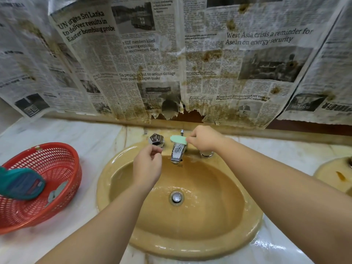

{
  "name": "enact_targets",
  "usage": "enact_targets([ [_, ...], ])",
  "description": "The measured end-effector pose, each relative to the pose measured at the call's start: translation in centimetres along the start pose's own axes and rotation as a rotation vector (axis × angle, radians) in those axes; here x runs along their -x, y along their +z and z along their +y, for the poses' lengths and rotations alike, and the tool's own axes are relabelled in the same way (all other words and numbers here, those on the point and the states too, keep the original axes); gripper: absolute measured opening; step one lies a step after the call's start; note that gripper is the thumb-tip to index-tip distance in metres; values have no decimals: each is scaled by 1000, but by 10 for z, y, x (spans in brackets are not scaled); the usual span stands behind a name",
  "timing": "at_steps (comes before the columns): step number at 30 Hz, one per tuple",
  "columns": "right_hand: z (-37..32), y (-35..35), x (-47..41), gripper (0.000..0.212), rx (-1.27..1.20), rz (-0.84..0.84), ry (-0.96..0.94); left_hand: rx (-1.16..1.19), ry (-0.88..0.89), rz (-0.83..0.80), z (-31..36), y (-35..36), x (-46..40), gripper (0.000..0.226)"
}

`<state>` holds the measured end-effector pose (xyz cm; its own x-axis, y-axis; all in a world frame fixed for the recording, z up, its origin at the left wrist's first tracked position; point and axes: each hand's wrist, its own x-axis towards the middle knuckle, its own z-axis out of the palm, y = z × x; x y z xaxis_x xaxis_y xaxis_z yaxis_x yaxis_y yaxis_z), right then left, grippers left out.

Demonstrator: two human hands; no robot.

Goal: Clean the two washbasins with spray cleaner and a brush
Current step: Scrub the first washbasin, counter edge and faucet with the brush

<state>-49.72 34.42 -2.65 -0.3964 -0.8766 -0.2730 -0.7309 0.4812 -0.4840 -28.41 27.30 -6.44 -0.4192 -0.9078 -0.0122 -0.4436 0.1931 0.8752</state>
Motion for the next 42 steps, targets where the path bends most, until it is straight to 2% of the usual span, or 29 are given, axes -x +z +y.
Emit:
enact_targets([
  [2, -2, -6, 8, 48, -83, -117, -78, 14, 14, -10, 3, 4, -3, 25],
  [4, 3, -8, 18, 45, -150, -116, -68, -4, 38, -3, 6, 6, -6, 24],
  [6, 17, 7, 26, 42, -208, 25, 57, 2, 50, -11, 8, 8, -7, 24],
  [8, 23, 39, 33, 43, -287, 177, 261, -29, 62, -88, 9, 13, -8, 22],
  [10, 17, 74, 36, 44, -551, 237, 431, -132, 112, -191, 9, 19, -7, 22],
  [12, 10, 99, 24, 39, -866, 290, 565, -231, 168, -219, 9, 23, -6, 21],
  [15, 8, 110, 3, 28, -1172, 317, 699, -308, 201, -195, 8, 22, -7, 21],
  [19, -1, 112, 14, 34, -1274, 256, 792, -310, 232, -188, 6, 20, -6, 24],
  [22, -2, 119, 28, 34, -1258, 205, 812, -302, 237, -187, 7, 20, -6, 25],
  [25, 0, 122, 17, 32, -1211, 324, 712, -319, 244, -194, 6, 20, -6, 24],
  [28, 2, 121, 12, 35, -801, 431, 581, -362, 276, -211, 6, 20, -8, 22],
  [31, 6, 124, 29, 33, -545, 411, 574, -446, 355, -239, 2, 18, -13, 23],
  [33, 3, 121, 46, 33, -443, 431, 559, -467, 419, -275, -1, 17, -17, 26],
  [38, -4, 74, 65, 29, -253, 624, 514, -475, 513, -346, 0, 16, -23, 31],
  [42, 8, 60, 74, 33, -158, 616, 651, -447, 545, -366, -3, 13, -28, 27],
])
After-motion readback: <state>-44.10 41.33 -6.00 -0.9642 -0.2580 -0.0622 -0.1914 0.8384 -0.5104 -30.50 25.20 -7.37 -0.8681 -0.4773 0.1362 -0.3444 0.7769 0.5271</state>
